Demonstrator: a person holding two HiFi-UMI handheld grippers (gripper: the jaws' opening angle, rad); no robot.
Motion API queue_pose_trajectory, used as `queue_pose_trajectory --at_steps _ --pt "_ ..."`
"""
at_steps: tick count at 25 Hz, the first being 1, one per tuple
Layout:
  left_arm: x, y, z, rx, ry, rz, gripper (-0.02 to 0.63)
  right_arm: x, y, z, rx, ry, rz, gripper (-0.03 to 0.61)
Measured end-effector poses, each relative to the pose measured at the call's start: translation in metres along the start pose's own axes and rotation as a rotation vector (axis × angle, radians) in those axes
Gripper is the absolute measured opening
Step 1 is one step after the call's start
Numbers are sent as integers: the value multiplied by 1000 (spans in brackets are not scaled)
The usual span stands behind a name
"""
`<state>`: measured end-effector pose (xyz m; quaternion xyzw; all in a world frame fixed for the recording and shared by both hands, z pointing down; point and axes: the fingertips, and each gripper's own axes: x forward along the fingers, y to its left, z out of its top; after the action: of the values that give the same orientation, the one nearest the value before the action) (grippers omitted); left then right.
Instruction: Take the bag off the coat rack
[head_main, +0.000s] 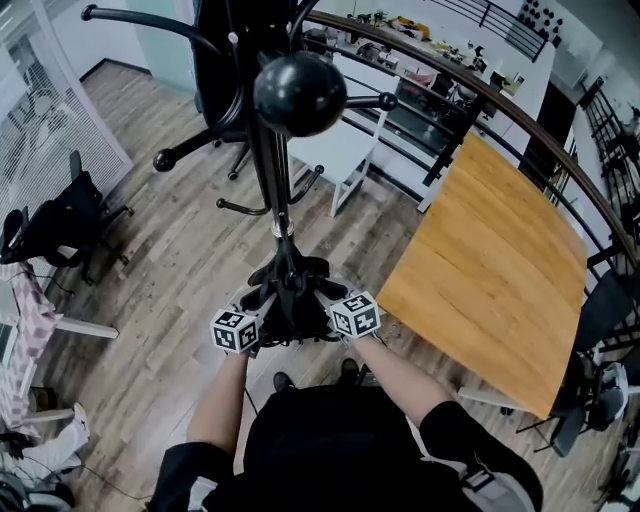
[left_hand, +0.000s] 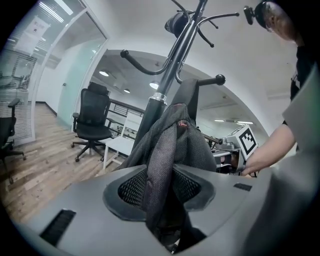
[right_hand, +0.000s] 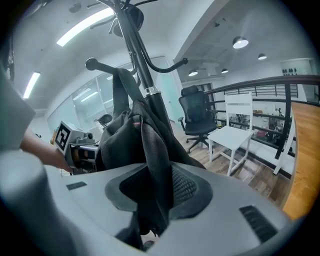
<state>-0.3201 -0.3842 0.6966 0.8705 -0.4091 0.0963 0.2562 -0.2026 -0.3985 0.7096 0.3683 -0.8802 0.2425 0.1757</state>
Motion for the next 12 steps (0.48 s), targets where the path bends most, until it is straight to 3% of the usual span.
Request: queue_pose_trajectory --at_steps 6,12 --pt "-2 1 3 31 -28 9 124 3 3 4 29 -27 5 118" --pt "-4 -3 3 -17 -46 20 101 -3 2 4 85 -46 -6 106"
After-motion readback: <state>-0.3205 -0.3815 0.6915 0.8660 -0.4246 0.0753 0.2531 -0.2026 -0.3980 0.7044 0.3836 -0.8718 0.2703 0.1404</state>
